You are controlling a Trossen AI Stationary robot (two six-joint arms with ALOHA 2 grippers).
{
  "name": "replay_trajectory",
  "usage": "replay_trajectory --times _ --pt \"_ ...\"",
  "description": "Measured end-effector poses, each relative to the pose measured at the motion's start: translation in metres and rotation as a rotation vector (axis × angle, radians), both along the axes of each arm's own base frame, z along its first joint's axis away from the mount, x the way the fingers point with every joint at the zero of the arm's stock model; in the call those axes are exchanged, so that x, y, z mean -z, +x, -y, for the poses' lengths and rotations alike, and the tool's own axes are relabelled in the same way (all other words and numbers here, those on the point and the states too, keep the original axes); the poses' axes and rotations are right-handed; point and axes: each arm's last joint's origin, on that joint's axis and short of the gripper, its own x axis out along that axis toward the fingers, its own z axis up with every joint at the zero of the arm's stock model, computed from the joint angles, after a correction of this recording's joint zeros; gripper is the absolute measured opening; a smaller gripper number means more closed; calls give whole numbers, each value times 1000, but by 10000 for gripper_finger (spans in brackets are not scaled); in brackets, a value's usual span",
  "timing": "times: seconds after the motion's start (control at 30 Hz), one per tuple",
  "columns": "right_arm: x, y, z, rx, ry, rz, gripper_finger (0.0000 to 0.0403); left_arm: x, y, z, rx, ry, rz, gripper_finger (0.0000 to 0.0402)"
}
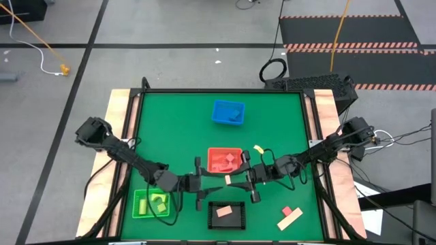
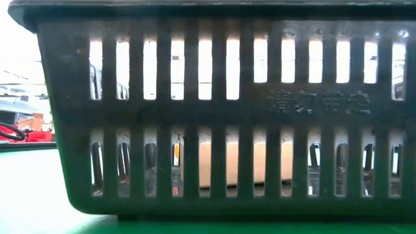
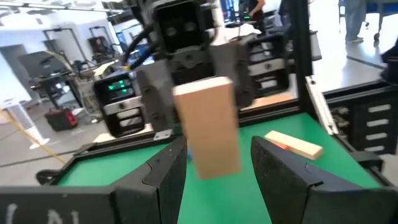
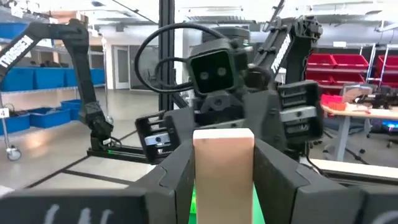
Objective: Sort & place blocks by color
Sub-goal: Put the top brown block into the black bin
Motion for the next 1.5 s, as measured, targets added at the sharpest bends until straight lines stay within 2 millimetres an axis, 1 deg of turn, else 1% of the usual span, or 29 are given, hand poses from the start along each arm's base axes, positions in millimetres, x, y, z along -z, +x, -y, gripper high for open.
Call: replay_trajectory --times 0.17,0.33,0.43,0.6,0.73,0.97,1.17,1.37,1.43,1.5 --pt "0 0 0 -16 -45 11 120 0 6 -11 -16 -35 0 180" --pt "2 1 2 -9 -59 -7 120 0 8 -13 80 -62 -4 183" --pt "3 2 3 -13 -61 -15 120 1 8 -11 135 -81 -12 198" --pt "3 2 4 -11 -64 -14 120 1 9 -13 132 -72 -13 226" --pt "3 2 5 2 -62 -15 120 1 11 -18 120 -156 -14 238" --pt "2 3 7 19 -77 -7 120 0 15 -25 99 -238 -6 239" --pt "-1 5 13 36 -67 25 120 -1 18 -33 67 -215 4 239" --pt "-4 7 14 53 -77 33 120 -1 23 -47 -24 -206 16 239" --pt "-4 7 14 54 -76 29 120 -1 23 -49 -29 -195 14 234" --pt "-3 7 14 51 -67 24 121 -1 23 -49 -11 -175 12 216"
